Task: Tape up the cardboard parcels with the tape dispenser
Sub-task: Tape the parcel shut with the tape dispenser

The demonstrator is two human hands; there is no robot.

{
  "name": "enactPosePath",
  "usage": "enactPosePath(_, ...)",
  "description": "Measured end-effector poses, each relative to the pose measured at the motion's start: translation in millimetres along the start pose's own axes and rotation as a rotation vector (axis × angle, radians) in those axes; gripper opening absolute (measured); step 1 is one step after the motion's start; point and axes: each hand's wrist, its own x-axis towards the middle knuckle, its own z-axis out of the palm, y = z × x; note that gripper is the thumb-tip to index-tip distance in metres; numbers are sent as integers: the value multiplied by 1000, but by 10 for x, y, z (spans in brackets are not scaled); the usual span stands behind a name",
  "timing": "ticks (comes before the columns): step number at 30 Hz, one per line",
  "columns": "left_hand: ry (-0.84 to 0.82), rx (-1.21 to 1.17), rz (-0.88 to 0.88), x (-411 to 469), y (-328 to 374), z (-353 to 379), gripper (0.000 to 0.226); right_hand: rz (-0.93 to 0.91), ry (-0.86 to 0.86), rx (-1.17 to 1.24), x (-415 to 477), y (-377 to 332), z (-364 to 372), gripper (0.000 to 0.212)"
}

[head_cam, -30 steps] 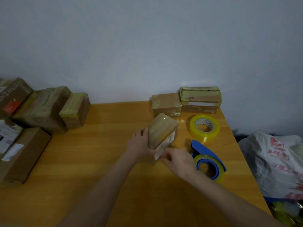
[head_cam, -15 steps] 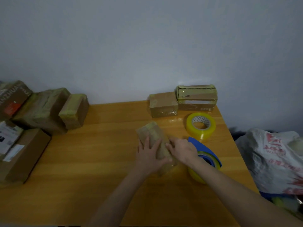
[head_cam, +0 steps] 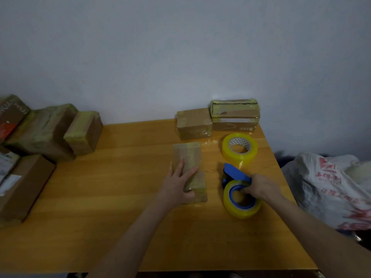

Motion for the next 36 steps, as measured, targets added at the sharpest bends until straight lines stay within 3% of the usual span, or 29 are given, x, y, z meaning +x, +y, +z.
enactPosePath(5, -9, -26, 59, -9, -65, -25, 80, -87, 51, 10, 11, -114, -83, 37)
enactPosePath(10, 93, 149, 33, -79, 32, 79, 75, -199, -72, -3, -20, -292, -64, 70)
enactPosePath(13, 175, 79, 60, -147, 67, 151, 68, -203, -169, 212, -53, -297, -37, 62)
enactPosePath(16, 141, 20, 81, -184, 36, 110, 68, -193, -227, 533, -118, -210, -105, 63)
enactPosePath(19, 165, -302, 45, -196, 57, -42, 64, -213, -194, 656, -204, -119, -351, 63)
enactPosePath(21, 383, -551, -26, -170, 137, -192, 50, -221, -113, 673, -255, -115, -579, 62)
enactPosePath(23, 518, -772, -121, -129, 246, -397, 28, -281, -44, 654, -336, -168, -799, 48)
enactPosePath(25, 429, -1084, -159, -123, 368, -606, 10, -417, -37, 622, -451, -253, -940, 41)
enactPosePath(27, 291, -1301, -171, -138, 444, -759, 14, -529, -61, 587, -585, -341, -992, 53)
enactPosePath(30, 207, -1375, -143, -226, 504, -835, 26, -615, -95, 588, -727, -433, -961, 66)
enactPosePath(34, 162, -1442, -151, -338, 494, -849, 43, -647, -133, 529, -789, -508, -896, 68)
enactPosePath(36, 140, -1463, -155, -365, 460, -840, 34, -643, -149, 505, -800, -522, -872, 68)
